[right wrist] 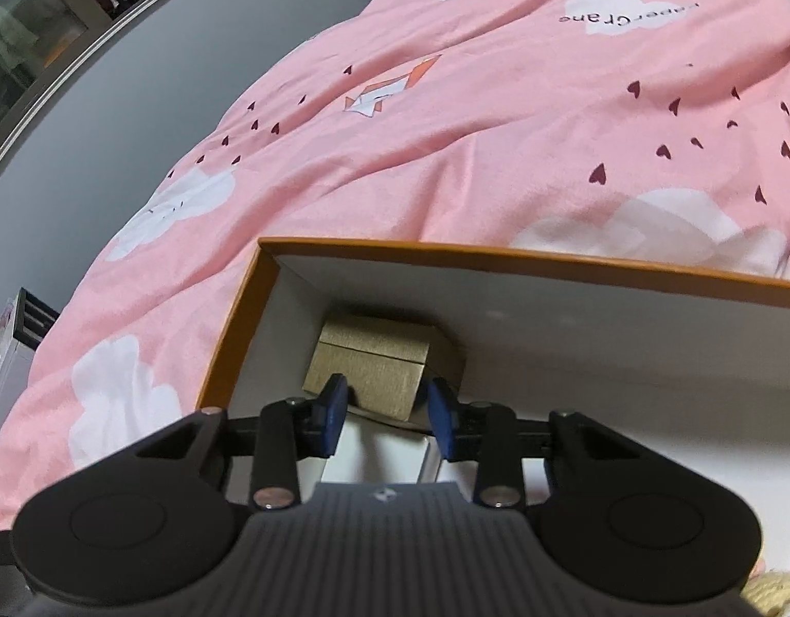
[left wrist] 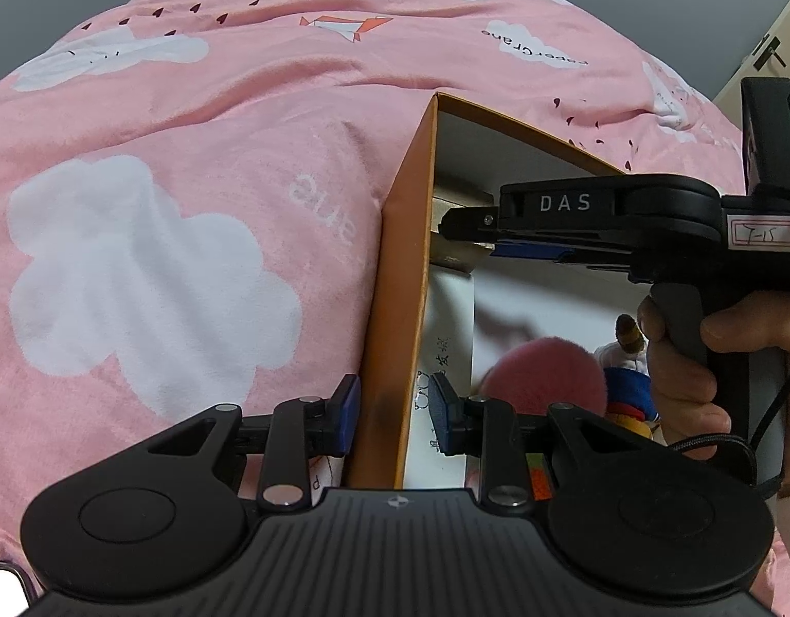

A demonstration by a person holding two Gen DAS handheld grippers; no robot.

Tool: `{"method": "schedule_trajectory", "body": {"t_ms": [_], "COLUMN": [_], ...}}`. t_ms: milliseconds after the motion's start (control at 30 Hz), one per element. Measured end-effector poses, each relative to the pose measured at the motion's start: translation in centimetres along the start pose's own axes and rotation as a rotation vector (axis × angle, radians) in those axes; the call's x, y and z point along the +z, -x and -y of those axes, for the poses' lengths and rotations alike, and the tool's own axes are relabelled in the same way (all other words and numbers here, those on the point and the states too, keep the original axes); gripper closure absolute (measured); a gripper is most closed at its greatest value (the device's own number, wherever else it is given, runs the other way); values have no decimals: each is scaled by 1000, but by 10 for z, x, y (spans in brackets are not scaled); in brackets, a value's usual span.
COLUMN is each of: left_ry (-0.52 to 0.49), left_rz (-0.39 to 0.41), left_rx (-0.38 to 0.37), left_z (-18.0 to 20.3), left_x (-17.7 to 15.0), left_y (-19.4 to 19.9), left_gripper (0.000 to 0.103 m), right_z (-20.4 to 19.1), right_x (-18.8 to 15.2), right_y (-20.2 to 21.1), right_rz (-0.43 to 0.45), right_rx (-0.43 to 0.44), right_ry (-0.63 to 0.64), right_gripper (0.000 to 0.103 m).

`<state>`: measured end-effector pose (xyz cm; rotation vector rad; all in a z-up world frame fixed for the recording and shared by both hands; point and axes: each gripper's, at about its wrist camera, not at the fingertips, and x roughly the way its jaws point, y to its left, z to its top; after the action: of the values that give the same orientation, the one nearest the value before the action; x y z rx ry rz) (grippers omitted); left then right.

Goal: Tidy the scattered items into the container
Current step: 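Lower both tools into the box and open them to release the items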

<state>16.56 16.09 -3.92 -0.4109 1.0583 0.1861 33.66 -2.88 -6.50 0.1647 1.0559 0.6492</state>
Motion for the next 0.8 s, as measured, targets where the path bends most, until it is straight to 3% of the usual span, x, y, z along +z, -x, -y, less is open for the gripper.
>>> {"method": "schedule_trajectory", "body": {"t_ms": [167, 400, 567, 733, 800], "left_ry": [-4, -8, -8, -8, -7], "left_rz": [2, 1, 0, -5, -6], "left_rx": [5, 7, 13, 13, 13], "left_z": [2, 3, 2, 2, 2], "left_x": [0, 1, 1, 1, 1], "left_y": [1, 1, 1, 1, 1], "left_gripper": [70, 70, 70, 70, 70], "right_z": [1, -5, -7, -12, -17], "right_x": [-2, -17, -31, -39, -42], "right_y": [10, 7, -7, -14, -16], "right_rz": [-22, -119, -215, -244, -261], "right_rx": [-15, -157, -187, -120, -78], "right_ry": [42, 285, 408, 461, 460], "right_gripper": [67, 81, 83, 87, 100]}}
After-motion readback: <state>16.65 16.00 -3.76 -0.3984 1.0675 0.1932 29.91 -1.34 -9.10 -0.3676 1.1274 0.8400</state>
